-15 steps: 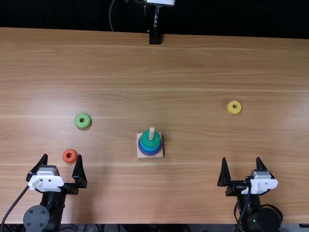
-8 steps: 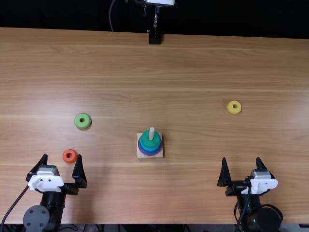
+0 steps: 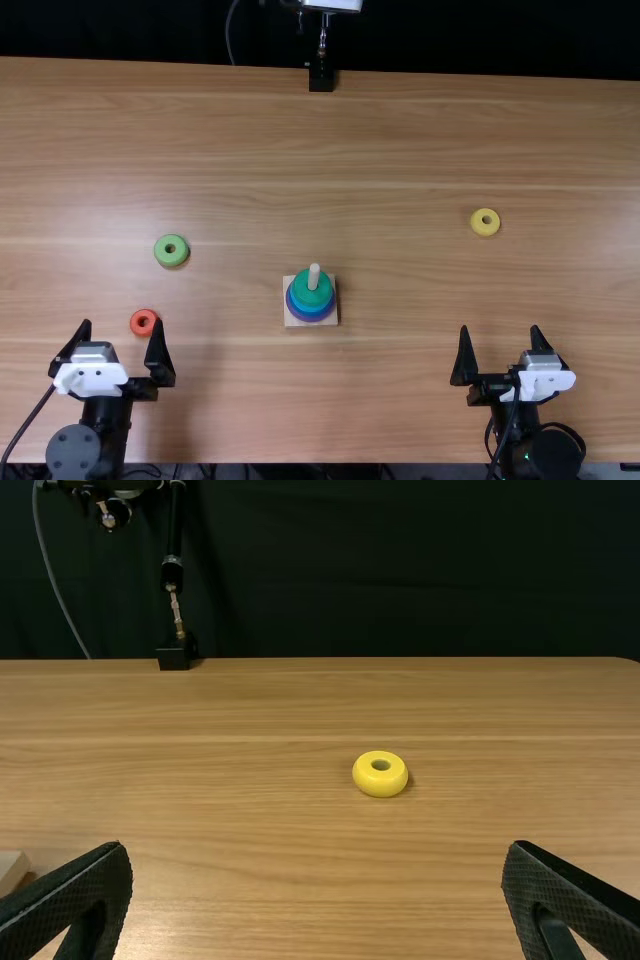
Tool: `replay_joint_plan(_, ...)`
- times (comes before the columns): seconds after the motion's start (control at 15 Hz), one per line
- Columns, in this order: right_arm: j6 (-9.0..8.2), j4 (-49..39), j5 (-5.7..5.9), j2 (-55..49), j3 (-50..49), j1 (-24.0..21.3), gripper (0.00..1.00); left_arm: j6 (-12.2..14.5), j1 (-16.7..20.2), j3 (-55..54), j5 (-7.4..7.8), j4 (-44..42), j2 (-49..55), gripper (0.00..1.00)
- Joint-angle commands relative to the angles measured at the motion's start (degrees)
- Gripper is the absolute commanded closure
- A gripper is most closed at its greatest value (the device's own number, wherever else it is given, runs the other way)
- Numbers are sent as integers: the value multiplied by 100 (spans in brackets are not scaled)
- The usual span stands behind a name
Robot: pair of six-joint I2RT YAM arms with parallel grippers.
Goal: Build the Hanoi tower: stack the rings onto the peg from bottom to top in this color order: purple, dark blue, light blue, dark green, light green, yellow, orange.
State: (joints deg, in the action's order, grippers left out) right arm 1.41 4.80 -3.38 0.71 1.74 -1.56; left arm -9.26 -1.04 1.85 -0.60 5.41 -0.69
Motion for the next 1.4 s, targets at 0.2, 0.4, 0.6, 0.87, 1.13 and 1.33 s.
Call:
replay_joint_plan(0.2, 7, 1, 74, -71, -68, -55, 0, -2, -28, 184, 725, -246, -125, 0)
replay_joint_plan(0.4, 7, 1, 74, -71, -68, -55, 0, -13, 42, 782, 1178, -193, -1206, 0)
replay_joint_plan(0.6, 7, 1, 74, -71, -68, -55, 0, 29, 192, 1731, 1389, -225, -1636, 0)
replay_joint_plan(0.87, 7, 1, 74, -71, -68, -55, 0, 50, 280, 2294, 1252, -225, -2208, 0)
replay_joint_plan(1.13, 7, 1, 74, -71, -68, -55, 0, 61, 157, 2408, 693, -235, -2454, 0)
replay_joint_plan(1.33, 7, 1, 74, -71, -68, -55, 0, 683, 130, 2997, 587, -161, -2972, 0)
